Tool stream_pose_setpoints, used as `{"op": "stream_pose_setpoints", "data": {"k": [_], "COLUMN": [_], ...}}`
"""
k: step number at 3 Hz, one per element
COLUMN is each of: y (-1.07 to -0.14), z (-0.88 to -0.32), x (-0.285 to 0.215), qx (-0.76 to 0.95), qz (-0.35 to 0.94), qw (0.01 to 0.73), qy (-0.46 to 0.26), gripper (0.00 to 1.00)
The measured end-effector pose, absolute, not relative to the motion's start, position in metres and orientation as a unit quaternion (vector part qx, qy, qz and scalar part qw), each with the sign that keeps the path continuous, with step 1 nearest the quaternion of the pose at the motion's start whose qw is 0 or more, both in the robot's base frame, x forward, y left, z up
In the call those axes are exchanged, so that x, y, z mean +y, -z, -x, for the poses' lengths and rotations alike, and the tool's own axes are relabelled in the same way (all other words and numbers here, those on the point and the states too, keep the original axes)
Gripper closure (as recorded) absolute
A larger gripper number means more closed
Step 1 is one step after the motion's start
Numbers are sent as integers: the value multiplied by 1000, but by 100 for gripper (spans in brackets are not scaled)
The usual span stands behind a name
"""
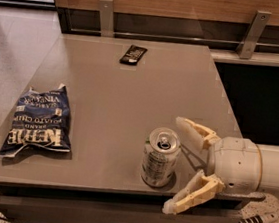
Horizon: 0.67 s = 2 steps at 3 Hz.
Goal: Move 7up can near rxbar chocolate
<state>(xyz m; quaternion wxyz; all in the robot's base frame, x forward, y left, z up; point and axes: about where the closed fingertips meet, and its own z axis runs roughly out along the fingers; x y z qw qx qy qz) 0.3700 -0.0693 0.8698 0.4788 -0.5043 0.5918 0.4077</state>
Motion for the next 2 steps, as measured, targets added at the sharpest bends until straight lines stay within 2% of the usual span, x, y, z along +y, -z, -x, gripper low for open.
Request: {"op": "stream_pose_setpoints", "data": {"k": [1,2], "y": [-862,-860], "z": [-368,-366], "x": [-61,-52], "qx": [571,550], "qz": [491,489], "qw": [500,514], "qy": [-427,-440], "gripper": [16,47]}}
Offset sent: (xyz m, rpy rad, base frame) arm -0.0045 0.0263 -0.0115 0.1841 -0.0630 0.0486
